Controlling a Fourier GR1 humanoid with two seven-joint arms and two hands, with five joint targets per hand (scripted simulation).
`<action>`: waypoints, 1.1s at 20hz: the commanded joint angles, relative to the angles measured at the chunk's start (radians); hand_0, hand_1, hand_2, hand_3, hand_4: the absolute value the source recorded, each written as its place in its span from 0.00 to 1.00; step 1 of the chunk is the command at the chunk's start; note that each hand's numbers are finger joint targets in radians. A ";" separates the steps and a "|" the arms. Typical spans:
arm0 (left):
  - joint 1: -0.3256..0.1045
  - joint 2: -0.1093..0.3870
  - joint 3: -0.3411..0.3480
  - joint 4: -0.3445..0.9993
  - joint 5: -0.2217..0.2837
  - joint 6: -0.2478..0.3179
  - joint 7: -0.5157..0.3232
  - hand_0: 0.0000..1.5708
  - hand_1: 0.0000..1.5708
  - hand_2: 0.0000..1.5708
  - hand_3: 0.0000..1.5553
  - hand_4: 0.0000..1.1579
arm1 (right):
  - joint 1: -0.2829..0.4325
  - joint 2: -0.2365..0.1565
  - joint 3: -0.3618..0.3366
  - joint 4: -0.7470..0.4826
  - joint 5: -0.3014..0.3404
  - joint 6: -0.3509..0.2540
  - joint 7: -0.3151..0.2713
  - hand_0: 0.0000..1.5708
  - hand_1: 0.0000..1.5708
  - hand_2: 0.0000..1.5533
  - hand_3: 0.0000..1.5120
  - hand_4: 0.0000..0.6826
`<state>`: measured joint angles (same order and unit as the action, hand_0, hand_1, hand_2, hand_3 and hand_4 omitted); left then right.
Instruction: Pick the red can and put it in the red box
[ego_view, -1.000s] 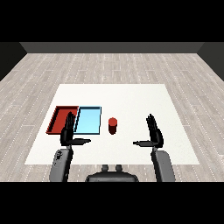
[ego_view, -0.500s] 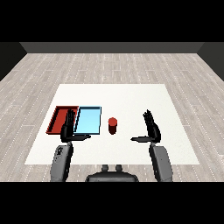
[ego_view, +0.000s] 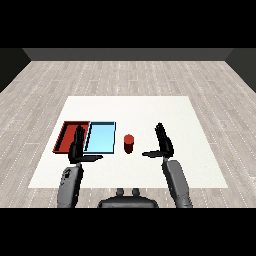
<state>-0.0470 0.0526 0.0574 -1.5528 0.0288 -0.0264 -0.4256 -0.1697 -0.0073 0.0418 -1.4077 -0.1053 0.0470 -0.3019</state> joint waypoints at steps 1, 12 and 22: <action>-0.003 0.008 0.017 0.016 0.012 -0.008 -0.014 0.00 0.00 0.00 0.00 0.00 | -0.056 0.007 0.000 0.054 -0.027 -0.027 0.023 0.00 0.00 0.00 0.00 0.00; 0.043 -0.006 -0.010 -0.066 0.020 -0.008 0.043 0.00 0.00 0.00 0.00 0.00 | -0.086 0.007 0.177 0.166 -0.107 -0.164 -0.058 0.00 0.00 0.00 0.00 0.00; -0.008 -0.009 -0.008 -0.061 0.044 -0.017 0.071 0.00 0.00 0.00 0.00 0.00 | -0.170 0.007 0.314 0.420 -0.273 -0.211 -0.280 0.00 0.00 0.00 0.00 0.00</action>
<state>-0.0501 0.0539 0.0671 -1.5880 0.0761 -0.0506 -0.3816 -0.3235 -0.0001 0.2857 -1.0592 -0.3207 -0.1244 -0.5065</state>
